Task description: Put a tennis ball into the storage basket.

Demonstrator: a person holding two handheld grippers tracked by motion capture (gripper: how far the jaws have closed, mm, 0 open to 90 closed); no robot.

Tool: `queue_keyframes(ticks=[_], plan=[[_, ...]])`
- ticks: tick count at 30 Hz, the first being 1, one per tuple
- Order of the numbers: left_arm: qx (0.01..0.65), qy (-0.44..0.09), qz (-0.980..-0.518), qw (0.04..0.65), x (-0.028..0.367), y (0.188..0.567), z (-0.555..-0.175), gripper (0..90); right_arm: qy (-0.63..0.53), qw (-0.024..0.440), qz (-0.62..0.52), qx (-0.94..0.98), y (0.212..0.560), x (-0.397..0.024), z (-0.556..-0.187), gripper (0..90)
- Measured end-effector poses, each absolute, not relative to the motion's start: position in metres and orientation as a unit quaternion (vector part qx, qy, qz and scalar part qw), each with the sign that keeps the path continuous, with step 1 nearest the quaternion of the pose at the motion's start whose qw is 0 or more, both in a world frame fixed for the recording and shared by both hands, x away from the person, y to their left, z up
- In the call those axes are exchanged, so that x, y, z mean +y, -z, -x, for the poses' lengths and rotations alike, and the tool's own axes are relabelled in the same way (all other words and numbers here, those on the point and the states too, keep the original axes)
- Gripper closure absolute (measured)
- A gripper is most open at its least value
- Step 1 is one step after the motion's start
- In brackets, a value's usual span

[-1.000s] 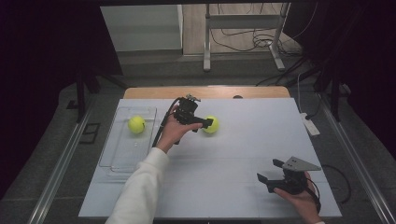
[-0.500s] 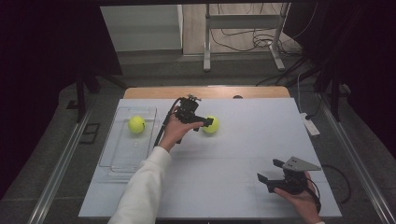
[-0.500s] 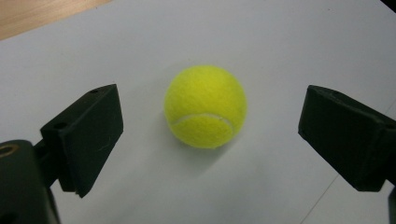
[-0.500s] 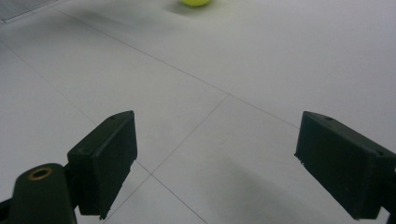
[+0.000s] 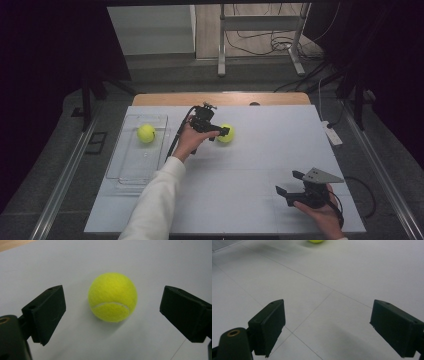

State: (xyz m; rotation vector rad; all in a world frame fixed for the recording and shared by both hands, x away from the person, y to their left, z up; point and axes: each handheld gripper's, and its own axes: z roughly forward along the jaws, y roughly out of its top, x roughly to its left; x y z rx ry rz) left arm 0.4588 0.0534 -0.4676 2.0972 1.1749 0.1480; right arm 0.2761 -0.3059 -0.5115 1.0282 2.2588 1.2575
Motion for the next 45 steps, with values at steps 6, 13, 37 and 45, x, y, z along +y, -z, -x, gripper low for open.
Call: queue_keyframes(ticks=[6,13,37,45], plan=[[0.454,-0.053,-0.816,0.355,0.048,0.473,-0.463,7.4,-0.445,0.178,-0.365,0.798,0.512,-0.307,-0.276,13.0],[0.452,-0.051,-0.817,0.354,0.044,0.474,-0.464,7.4,-0.445,0.178,-0.365,0.798,0.512,-0.307,-0.276,13.0],[0.457,-0.046,-0.821,0.340,0.031,0.488,-0.474,7.1,-0.445,0.178,-0.366,0.798,0.512,-0.307,-0.276,13.0],[0.458,-0.043,-0.821,0.339,0.026,0.493,-0.476,7.3,-0.445,0.178,-0.366,0.798,0.512,-0.307,-0.276,13.0]])
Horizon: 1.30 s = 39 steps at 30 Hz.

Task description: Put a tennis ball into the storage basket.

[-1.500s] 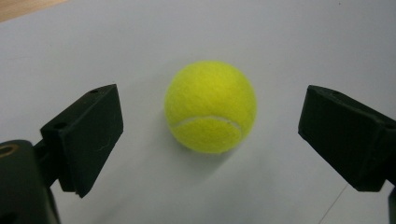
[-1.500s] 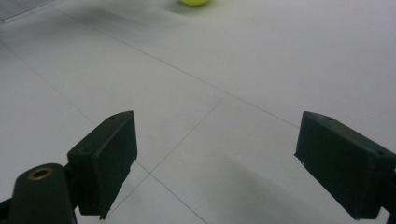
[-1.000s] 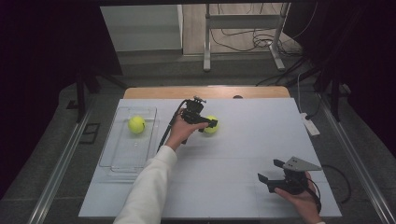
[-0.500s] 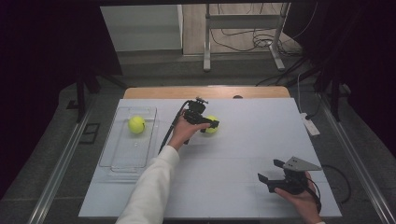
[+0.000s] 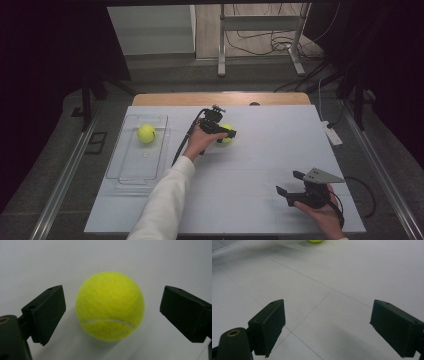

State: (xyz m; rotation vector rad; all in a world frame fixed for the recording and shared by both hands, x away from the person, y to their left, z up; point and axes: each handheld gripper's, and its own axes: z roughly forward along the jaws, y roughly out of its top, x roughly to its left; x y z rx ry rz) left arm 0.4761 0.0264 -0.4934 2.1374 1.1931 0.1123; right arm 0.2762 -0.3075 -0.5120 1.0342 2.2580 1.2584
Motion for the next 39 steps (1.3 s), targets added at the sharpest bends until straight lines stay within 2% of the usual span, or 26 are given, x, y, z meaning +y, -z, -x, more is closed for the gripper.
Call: queue_keyframes(ticks=[9,13,18,26,39], plan=[[0.459,-0.044,-0.822,0.334,0.022,0.498,-0.478,8.8,-0.444,0.177,-0.366,0.798,0.512,-0.308,-0.276,13.0],[0.461,-0.050,-0.824,0.327,0.021,0.499,-0.478,13.7,-0.443,0.178,-0.366,0.798,0.512,-0.308,-0.276,13.0],[0.460,-0.062,-0.827,0.316,0.019,0.500,-0.477,25.3,-0.444,0.178,-0.367,0.798,0.512,-0.308,-0.276,13.0],[0.445,-0.077,-0.837,0.310,0.018,0.497,-0.473,26.8,-0.445,0.178,-0.367,0.797,0.512,-0.308,-0.276,13.0],[0.426,-0.088,-0.836,0.335,0.025,0.476,-0.462,27.1,-0.444,0.179,-0.367,0.797,0.512,-0.308,-0.276,13.0]])
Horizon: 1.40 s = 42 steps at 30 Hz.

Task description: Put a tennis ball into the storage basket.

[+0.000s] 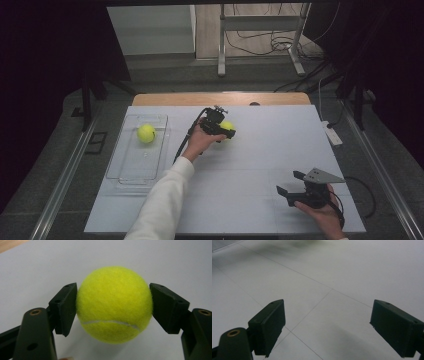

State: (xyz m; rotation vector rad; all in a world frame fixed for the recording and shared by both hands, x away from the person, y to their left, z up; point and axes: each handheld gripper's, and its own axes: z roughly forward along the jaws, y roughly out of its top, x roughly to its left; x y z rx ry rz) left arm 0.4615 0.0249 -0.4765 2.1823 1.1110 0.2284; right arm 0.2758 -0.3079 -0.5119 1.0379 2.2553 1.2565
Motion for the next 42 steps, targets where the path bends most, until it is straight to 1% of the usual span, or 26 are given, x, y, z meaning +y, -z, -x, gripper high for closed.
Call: queue_keyframes(ticks=[7,26,42], plan=[[0.423,-0.084,-0.830,0.355,0.029,0.469,-0.453,27.1,-0.443,0.180,-0.367,0.798,0.512,-0.308,-0.276,13.0],[0.407,-0.084,-0.825,0.383,0.035,0.459,-0.432,27.1,-0.443,0.180,-0.365,0.799,0.512,-0.307,-0.276,13.0],[0.392,-0.096,-0.821,0.403,0.044,0.449,-0.415,27.1,-0.442,0.182,-0.366,0.799,0.512,-0.306,-0.275,13.0]])
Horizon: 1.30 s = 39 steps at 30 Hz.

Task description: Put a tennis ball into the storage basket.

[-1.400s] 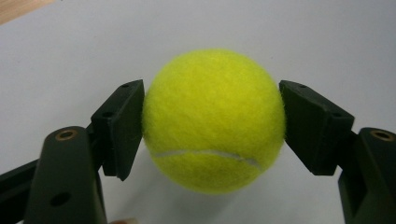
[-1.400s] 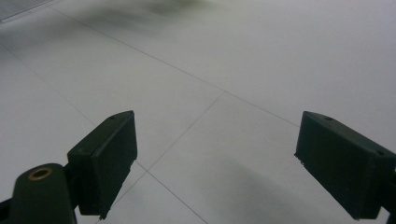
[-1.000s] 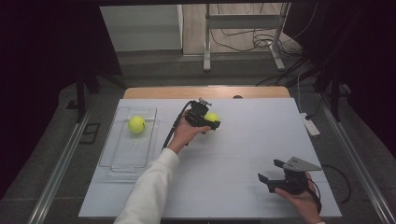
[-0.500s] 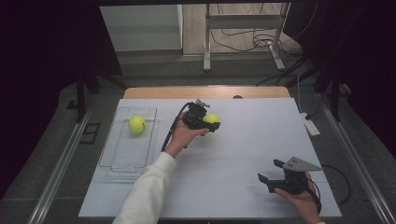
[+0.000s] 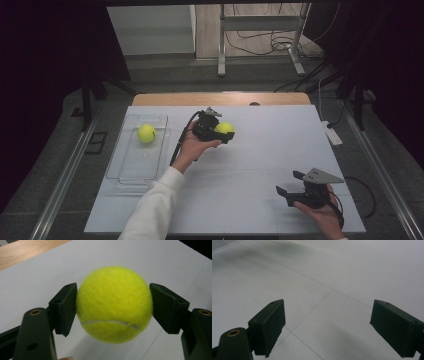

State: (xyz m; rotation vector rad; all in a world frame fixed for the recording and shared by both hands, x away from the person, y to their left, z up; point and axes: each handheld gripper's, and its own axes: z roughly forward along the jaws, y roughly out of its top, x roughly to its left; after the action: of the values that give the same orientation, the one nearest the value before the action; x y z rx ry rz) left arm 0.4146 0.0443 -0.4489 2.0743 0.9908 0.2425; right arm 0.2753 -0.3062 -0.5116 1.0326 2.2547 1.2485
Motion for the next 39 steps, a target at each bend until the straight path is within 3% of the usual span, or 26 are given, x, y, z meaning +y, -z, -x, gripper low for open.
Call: queue_keyframes(ticks=[39], plan=[[0.392,-0.115,-0.800,0.439,0.077,0.439,-0.386,27.1,-0.439,0.184,-0.365,0.800,0.512,-0.305,-0.275,12.9]])
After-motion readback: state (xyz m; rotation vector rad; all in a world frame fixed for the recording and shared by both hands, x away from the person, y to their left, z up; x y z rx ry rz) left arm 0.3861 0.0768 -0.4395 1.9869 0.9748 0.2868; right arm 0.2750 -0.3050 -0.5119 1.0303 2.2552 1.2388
